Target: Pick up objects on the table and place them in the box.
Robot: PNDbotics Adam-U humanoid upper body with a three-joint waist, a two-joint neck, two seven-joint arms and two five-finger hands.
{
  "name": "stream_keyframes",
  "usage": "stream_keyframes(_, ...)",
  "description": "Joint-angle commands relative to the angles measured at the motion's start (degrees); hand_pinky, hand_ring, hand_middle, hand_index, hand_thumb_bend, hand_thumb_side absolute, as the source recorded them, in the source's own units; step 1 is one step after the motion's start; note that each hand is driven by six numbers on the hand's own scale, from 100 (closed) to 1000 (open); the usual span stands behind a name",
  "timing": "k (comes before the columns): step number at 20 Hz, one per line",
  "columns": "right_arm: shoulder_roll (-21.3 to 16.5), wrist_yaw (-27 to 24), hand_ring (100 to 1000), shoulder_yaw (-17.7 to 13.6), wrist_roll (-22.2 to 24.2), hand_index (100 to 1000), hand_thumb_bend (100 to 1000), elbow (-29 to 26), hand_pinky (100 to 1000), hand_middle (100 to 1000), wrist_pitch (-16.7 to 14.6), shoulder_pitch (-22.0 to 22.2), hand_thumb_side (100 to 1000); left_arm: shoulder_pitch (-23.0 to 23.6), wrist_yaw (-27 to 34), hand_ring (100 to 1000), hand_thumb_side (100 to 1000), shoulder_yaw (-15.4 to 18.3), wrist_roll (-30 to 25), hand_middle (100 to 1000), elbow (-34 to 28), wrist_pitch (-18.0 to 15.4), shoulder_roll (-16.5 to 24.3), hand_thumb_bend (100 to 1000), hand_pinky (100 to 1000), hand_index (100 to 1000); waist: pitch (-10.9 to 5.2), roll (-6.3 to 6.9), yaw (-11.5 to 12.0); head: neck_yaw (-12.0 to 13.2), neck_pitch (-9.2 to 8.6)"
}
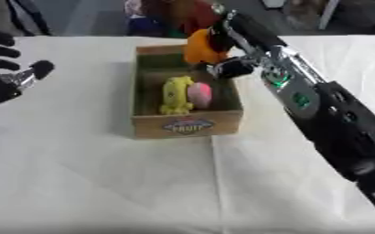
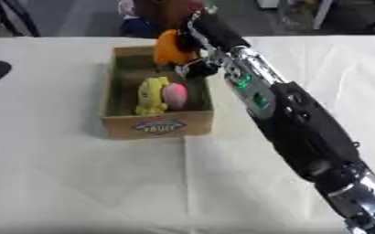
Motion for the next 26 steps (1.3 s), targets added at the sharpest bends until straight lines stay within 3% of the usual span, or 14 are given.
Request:
stream_keyframes(1,0.0,0.2,565,-0.4,1.0,663,285,0.7,490,463,-1.0,-1.4,100,-0.6,0.4,612,148,0.2,-0.2,582,-0.7,-0.1,0.8,811,570,625,-0.91,0.20,0.0,0.0,-0.15)
stream_keyframes(6,-0.3,-0.6,633,-0.7,3.7,823,335,1.3,533,625,-1.8,-1.0,100,-0.4,0.4,612,147,0.3,-0.3,582,-0.6,-0.1,0.8,811,570,625,-0.89,0.14,-0.3,0.3,-0.07)
stream_keyframes(7,-0.4,-0.7,667,-0.8,4.1,860,357,1.2,547,703,-1.9,-0.9,100,-0.4,0.4,612,147,0.3,-0.4,582,-0.6,-0.1,0.8,811,570,625,-0.89,0.13,-0.4,0.3,-0.07)
stream_keyframes(11,-0.9,-1.1,726,-1.3,4.2,946,418,0.9,583,848,-1.7,-0.7,100,-0.3,0.4,612,147,0.4,-0.5,583,-0.6,-0.1,0.8,811,570,626,-0.92,0.15,-0.6,0.5,-0.10)
stream_keyframes(14,-1.3,-1.2,748,-1.8,3.6,975,463,0.4,599,906,-1.5,-0.5,100,-0.2,0.4,612,146,0.4,-0.5,583,-0.5,-0.1,0.8,811,570,626,-0.92,0.19,-0.8,0.6,-0.14)
stream_keyframes(20,-3.7,-3.5,750,-3.1,1.1,970,483,-3.1,596,916,-0.6,0.5,100,0.0,0.3,615,147,0.6,-0.2,585,-0.4,-0.1,1.0,811,570,625,-0.83,0.16,-1.5,0.9,-0.24)
stream_keyframes(26,-8.9,-10.7,720,-5.2,-2.6,934,433,-11.8,578,847,1.5,3.1,100,0.5,0.1,621,145,1.0,0.4,588,0.0,-0.2,1.3,809,572,624,-0.58,0.07,-2.3,1.7,-0.41)
